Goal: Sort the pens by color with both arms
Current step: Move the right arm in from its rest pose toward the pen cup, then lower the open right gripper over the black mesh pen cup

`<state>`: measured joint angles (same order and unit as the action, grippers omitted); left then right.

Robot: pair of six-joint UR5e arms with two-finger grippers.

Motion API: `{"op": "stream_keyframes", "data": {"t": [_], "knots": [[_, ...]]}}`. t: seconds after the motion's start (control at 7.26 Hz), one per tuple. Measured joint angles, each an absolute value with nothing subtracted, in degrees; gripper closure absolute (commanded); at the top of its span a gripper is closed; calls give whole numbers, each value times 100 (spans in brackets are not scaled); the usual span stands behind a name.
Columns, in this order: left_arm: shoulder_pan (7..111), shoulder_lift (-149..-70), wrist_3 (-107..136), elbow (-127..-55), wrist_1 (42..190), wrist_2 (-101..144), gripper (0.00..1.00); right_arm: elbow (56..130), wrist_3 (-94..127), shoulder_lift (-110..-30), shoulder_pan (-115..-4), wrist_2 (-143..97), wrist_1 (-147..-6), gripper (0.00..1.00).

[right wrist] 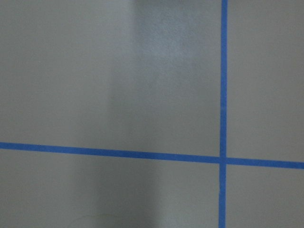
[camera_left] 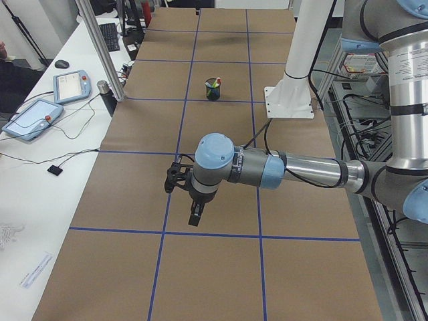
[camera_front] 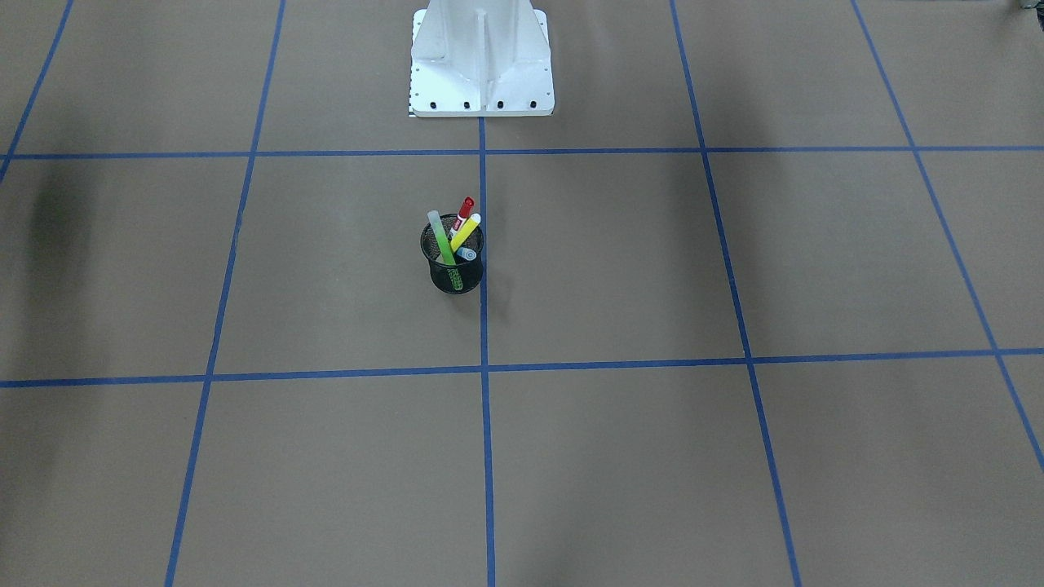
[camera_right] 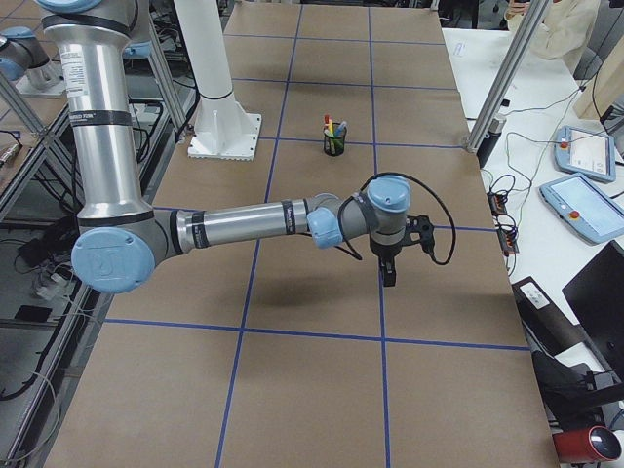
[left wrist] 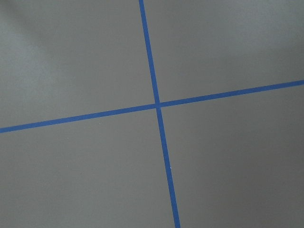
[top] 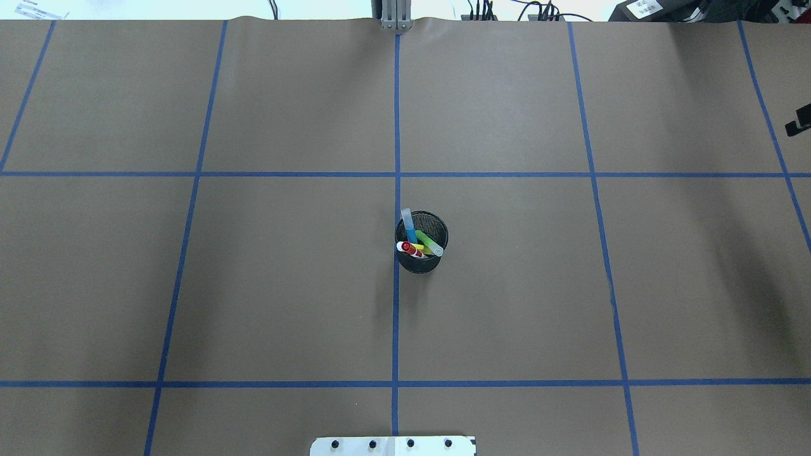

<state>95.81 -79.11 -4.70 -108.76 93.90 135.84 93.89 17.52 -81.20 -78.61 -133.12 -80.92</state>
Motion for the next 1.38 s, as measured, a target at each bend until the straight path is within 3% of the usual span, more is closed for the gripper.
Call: {"op": "stream_keyframes", "data": {"t": [0.55, 0.96, 1.38], "knots": [[9541, -7941, -454, -10909, 9403, 13590, 0, 9679, 1848, -6611, -7017, -13407, -9030, 0], [9516, -8042, -488, -10921, 9428, 13637, 0, 10062, 1876, -6068, -6090, -12990, -9051, 0], [9294, -8203, -502, -10919, 9410, 13675, 0, 9987, 2552, -5526, -5214, -12453, -9081, 1]]}}
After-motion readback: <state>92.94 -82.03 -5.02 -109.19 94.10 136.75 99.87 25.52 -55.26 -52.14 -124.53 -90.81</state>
